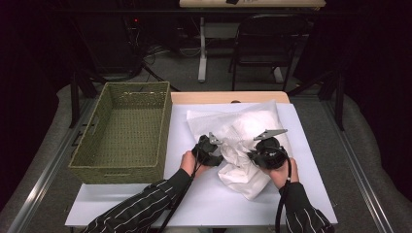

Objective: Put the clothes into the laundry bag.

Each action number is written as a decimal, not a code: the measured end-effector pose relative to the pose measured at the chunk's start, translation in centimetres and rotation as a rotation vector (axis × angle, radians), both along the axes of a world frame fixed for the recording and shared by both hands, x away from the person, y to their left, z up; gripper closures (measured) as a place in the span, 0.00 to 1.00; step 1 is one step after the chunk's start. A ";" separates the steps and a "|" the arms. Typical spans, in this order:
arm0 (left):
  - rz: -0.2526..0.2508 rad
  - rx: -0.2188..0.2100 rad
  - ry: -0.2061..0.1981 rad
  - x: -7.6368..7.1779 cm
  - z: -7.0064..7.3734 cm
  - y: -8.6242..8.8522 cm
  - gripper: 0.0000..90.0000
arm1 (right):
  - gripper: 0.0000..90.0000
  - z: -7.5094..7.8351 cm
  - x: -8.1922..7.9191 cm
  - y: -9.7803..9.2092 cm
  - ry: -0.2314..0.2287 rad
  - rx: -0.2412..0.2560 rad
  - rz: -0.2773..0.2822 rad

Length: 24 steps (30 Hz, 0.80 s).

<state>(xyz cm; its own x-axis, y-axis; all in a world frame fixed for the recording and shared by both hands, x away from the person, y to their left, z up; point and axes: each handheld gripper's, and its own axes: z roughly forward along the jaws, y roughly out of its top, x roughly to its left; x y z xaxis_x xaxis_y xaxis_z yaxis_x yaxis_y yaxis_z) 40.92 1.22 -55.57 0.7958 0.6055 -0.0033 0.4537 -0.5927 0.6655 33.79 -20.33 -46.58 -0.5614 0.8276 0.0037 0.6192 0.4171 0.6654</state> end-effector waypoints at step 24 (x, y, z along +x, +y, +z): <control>-0.173 0.077 -0.030 -4.3 2.5 2.6 1.00 | 0.99 0.6 -0.3 -0.8 -0.048 -0.011 -0.058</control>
